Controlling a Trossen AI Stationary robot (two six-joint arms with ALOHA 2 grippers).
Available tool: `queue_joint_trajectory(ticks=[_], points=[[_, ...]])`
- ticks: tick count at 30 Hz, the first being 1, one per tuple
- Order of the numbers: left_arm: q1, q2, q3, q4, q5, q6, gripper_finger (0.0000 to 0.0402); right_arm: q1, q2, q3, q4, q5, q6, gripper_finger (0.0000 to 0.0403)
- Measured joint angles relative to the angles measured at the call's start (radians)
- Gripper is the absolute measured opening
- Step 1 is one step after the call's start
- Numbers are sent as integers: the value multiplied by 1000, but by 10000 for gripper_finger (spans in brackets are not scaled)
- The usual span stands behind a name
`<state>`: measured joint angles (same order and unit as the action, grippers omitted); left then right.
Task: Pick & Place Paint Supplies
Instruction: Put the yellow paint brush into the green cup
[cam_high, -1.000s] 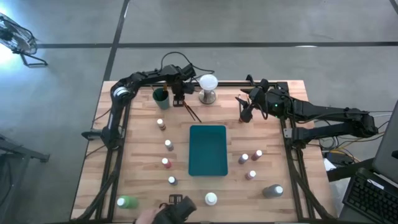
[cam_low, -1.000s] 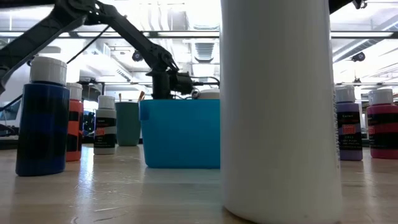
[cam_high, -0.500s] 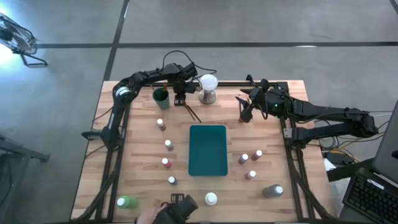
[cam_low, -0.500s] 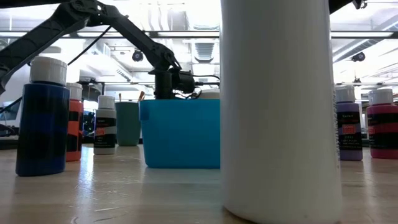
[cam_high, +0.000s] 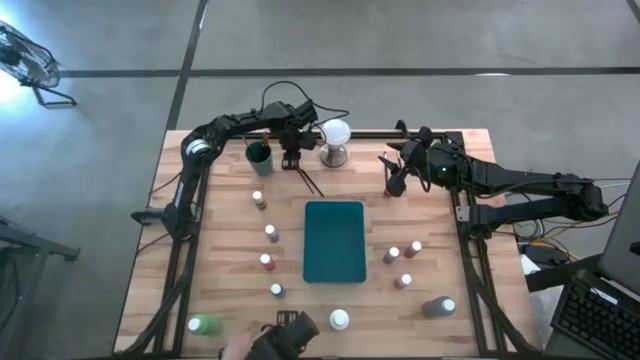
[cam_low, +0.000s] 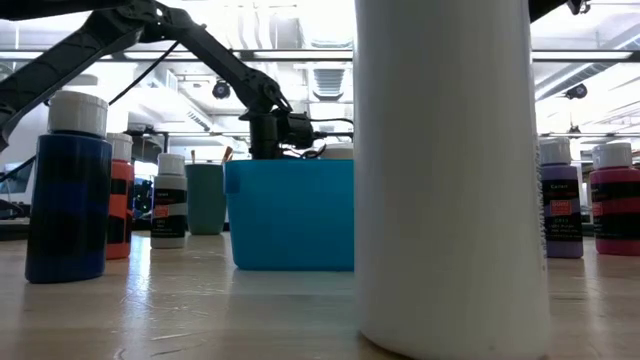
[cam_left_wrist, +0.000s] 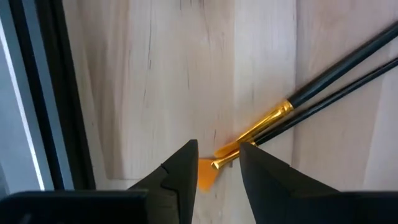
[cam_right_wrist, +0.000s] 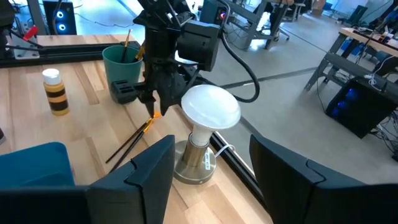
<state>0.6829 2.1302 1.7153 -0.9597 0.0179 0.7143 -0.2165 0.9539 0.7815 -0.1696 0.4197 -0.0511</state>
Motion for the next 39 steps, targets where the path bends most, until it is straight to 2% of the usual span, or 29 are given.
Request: queue_joint_trajectory(ticks=[19, 39], points=[[0, 5, -34, 8, 6, -6, 123, 0, 0, 0, -1, 0, 0, 172], [2, 30, -33, 8, 17, -5, 123, 0, 0, 0, 0, 0, -1, 199]])
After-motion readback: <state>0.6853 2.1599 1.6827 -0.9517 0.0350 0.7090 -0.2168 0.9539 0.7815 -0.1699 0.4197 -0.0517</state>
